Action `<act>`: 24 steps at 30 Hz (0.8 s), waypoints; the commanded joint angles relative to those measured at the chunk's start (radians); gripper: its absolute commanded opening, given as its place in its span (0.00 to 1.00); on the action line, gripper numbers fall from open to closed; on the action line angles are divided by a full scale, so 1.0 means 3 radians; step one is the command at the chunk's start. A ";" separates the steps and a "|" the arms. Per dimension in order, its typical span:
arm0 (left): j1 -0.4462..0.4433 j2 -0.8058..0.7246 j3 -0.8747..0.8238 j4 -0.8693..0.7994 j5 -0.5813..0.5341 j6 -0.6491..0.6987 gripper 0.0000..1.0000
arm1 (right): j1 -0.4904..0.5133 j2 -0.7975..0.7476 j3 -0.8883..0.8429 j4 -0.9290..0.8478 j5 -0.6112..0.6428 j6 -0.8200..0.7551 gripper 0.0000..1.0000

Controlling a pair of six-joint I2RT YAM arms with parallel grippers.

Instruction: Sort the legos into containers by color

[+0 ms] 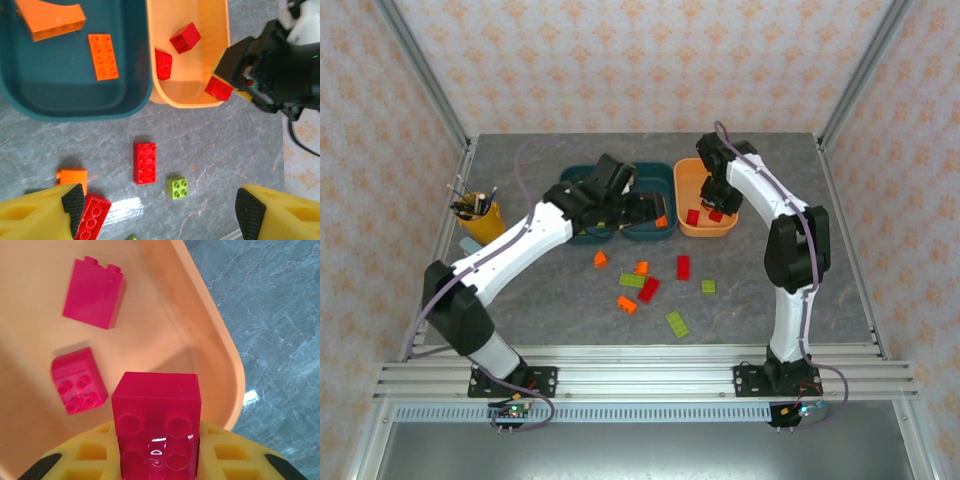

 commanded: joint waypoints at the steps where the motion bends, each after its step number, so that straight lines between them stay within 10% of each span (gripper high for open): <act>1: -0.0039 0.0189 0.0268 0.0038 -0.0047 0.0116 0.82 | -0.0018 0.0150 -0.0028 0.0026 -0.0070 -0.0113 0.21; 13: -0.0040 0.0505 0.0603 -0.0094 -0.0115 0.0189 0.82 | -0.0040 0.0581 0.0123 0.0073 -0.0028 -0.0016 0.25; 24: -0.0036 0.0118 0.0277 -0.0532 -0.0558 0.0153 0.82 | 0.0071 0.0205 0.0289 0.0026 -0.0003 -0.0106 0.58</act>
